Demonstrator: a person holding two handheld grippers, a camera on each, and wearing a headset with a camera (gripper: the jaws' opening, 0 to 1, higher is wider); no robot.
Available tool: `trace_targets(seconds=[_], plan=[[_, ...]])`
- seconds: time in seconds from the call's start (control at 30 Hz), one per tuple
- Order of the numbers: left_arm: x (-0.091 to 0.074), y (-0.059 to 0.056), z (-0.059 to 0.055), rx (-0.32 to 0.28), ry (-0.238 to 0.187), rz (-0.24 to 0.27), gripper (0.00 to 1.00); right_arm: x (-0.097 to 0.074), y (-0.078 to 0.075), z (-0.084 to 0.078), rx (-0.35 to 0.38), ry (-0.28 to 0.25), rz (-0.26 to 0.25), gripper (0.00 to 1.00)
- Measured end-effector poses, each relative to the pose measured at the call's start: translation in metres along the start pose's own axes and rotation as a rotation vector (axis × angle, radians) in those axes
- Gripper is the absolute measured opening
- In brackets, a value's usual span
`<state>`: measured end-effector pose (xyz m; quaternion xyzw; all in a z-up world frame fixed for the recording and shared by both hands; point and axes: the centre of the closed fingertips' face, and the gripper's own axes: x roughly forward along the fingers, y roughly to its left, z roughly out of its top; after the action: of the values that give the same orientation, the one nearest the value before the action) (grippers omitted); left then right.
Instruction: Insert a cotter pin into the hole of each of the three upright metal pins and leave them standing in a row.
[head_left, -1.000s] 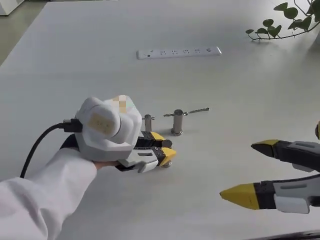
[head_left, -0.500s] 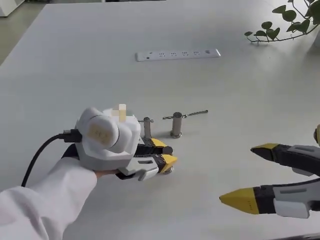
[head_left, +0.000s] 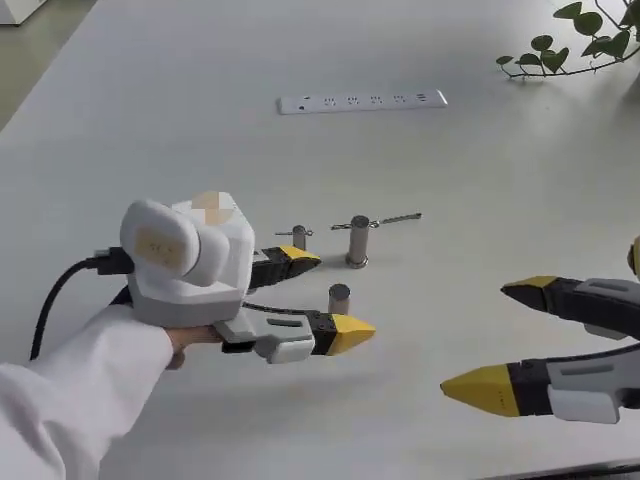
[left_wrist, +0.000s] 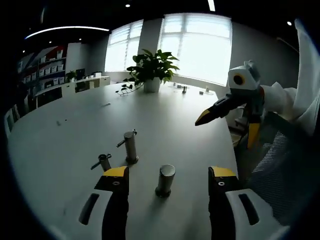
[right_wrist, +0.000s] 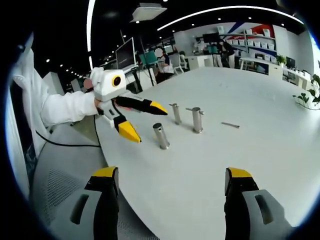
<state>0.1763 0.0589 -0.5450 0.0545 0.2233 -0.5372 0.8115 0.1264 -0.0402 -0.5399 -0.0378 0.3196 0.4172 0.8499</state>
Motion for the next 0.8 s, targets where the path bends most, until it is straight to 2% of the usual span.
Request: trace_targets(seconds=[0.07, 0.17, 0.27, 0.33, 0.4, 0.43, 0.5, 0.57, 0.6, 0.7, 0.8], plan=[[-0.01, -0.001, -0.002, -0.033, -0.003, -0.013, 0.71, 0.0, -0.001, 0.002, -0.001, -0.002, 0.003, 0.86], [-0.023, 0.0, -0.003, -0.015, -0.012, -0.007, 0.76, 0.0, -0.003, 0.002, -0.021, 0.014, 0.005, 0.86], [-0.037, 0.0, -0.005, -0.023, -0.021, 0.001, 0.82, 0.0, -0.006, 0.003, -0.034, 0.027, 0.006, 0.86], [-0.045, 0.001, -0.01, -0.021, -0.005, 0.016, 0.89, 0.001, -0.008, 0.003, -0.042, 0.042, 0.01, 0.86], [-0.053, 0.005, -0.022, -0.027, 0.038, 0.068, 0.95, 0.002, -0.01, 0.004, -0.057, 0.06, 0.015, 0.86], [-0.055, 0.005, -0.024, -0.036, 0.039, 0.075, 0.97, 0.002, -0.011, 0.005, -0.061, 0.064, 0.017, 0.86], [-0.06, 0.003, -0.027, -0.065, 0.023, 0.084, 0.99, 0.003, -0.013, 0.009, -0.068, 0.073, 0.022, 0.85], [-0.066, -0.003, -0.029, -0.128, -0.008, 0.088, 0.99, 0.004, -0.015, 0.013, -0.076, 0.083, 0.033, 0.83], [-0.071, -0.005, -0.03, -0.131, -0.024, 0.091, 0.99, 0.005, -0.016, 0.016, -0.086, 0.089, 0.036, 0.81], [-0.081, -0.012, -0.036, -0.183, -0.031, 0.11, 0.99, 0.006, -0.02, 0.026, -0.122, 0.099, 0.031, 0.78], [-0.092, -0.018, -0.039, -0.191, -0.028, 0.134, 0.99, 0.007, -0.025, 0.031, -0.199, 0.16, 0.053, 0.78]])
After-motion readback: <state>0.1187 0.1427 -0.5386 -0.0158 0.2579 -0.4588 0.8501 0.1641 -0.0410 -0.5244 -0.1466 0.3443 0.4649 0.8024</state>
